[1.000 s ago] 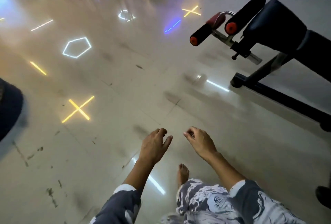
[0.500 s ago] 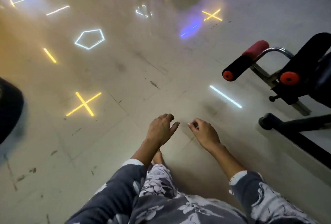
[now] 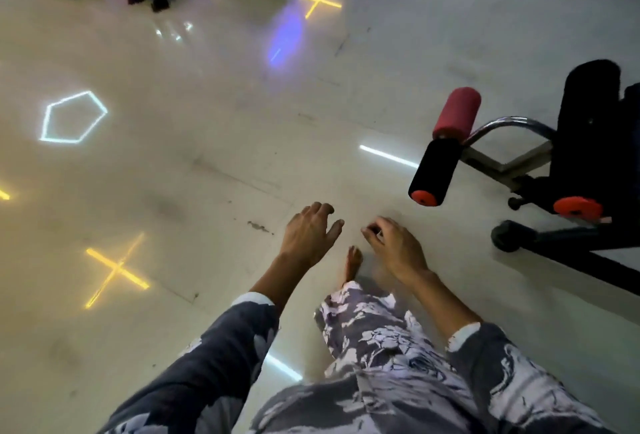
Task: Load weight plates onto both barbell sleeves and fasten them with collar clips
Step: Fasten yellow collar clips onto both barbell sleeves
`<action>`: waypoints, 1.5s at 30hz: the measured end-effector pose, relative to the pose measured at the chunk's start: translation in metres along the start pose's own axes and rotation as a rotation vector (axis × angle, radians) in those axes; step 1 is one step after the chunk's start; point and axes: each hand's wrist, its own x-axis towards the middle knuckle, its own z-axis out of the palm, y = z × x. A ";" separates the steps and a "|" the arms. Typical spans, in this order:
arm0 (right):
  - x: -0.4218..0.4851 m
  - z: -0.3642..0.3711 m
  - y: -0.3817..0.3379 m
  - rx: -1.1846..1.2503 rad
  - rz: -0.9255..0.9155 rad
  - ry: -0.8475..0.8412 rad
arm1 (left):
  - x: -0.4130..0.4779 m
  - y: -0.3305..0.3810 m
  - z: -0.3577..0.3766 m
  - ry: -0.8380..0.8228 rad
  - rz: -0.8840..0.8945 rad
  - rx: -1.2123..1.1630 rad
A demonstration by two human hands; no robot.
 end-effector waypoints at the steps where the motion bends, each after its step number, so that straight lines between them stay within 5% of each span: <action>1: 0.028 -0.004 -0.001 0.013 0.006 0.009 | 0.029 -0.002 -0.005 -0.003 0.013 0.008; 19: 0.474 -0.170 0.026 -0.004 0.135 0.092 | 0.521 0.017 -0.088 -0.124 0.218 0.033; 29: 0.685 -0.266 0.045 0.119 0.355 0.195 | 0.813 0.061 -0.132 -0.179 0.417 0.068; 45: 0.887 -0.498 0.270 0.316 0.711 0.538 | 1.153 0.356 -0.083 -0.273 0.706 0.125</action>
